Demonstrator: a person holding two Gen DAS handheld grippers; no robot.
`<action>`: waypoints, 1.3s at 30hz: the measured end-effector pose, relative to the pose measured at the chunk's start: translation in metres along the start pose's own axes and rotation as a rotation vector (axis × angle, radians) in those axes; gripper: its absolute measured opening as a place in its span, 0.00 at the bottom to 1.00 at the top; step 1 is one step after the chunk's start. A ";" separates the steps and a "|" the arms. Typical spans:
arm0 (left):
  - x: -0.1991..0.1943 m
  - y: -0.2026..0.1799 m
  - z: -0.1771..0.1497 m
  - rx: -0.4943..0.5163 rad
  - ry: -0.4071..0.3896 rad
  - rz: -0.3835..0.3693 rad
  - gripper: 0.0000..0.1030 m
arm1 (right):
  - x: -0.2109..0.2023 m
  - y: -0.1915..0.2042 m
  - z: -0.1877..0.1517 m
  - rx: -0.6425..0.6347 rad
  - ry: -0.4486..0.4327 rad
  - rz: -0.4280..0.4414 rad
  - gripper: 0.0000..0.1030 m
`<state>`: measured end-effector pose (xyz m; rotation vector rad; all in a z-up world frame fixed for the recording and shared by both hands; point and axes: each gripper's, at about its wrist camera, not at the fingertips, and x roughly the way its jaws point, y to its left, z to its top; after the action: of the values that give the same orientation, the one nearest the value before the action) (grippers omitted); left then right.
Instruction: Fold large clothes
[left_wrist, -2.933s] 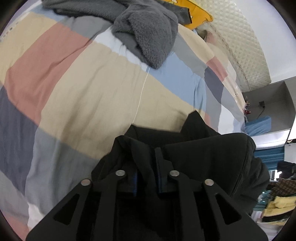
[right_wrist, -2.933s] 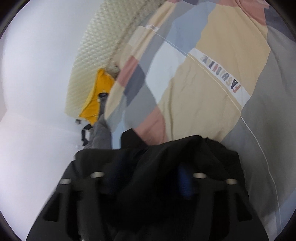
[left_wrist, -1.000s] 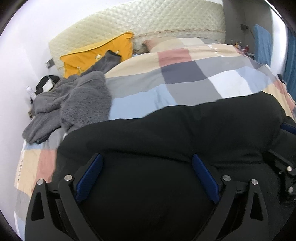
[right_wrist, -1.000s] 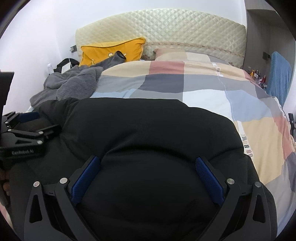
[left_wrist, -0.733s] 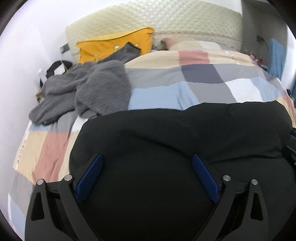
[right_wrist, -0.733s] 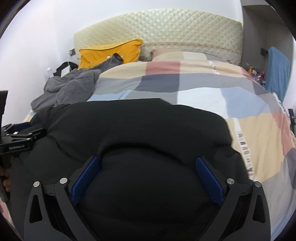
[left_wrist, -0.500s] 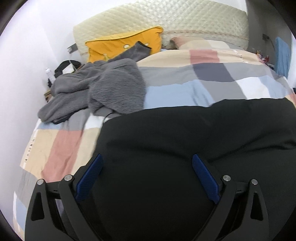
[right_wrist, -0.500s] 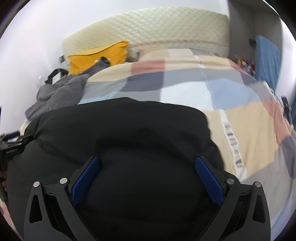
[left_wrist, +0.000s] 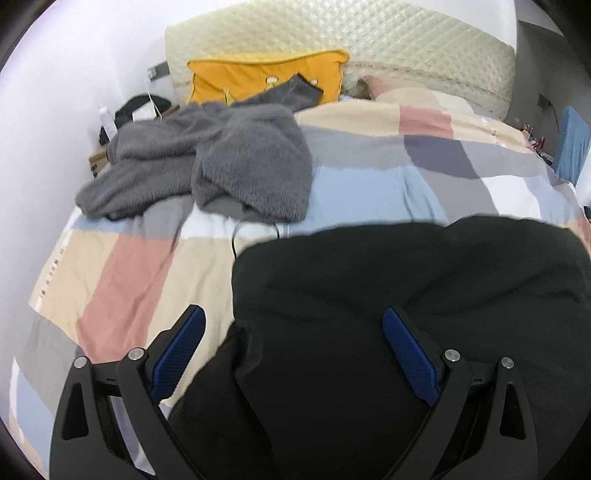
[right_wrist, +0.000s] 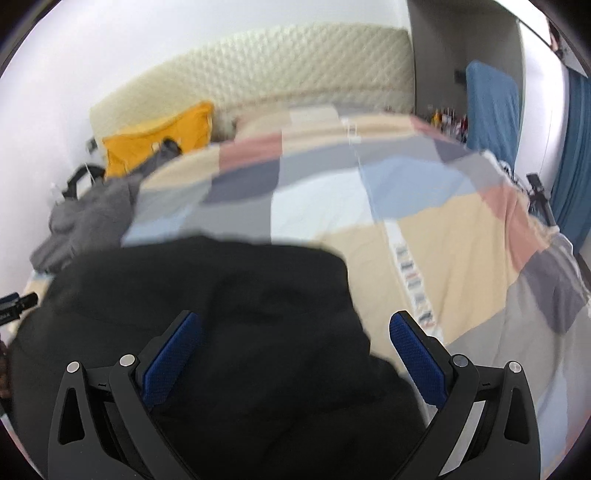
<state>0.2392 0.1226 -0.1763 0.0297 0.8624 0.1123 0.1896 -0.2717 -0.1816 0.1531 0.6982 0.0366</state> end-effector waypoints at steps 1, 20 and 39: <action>-0.011 -0.004 0.005 0.004 -0.020 -0.016 0.94 | -0.012 0.000 0.007 0.010 -0.032 0.000 0.99; -0.224 -0.058 0.028 0.047 -0.240 -0.235 1.00 | -0.234 0.079 0.047 -0.164 -0.376 0.103 1.00; -0.400 -0.049 -0.067 0.056 -0.463 -0.239 1.00 | -0.376 0.116 -0.039 -0.185 -0.483 0.217 1.00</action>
<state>-0.0657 0.0283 0.0793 0.0043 0.4016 -0.1396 -0.1211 -0.1840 0.0459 0.0553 0.1918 0.2632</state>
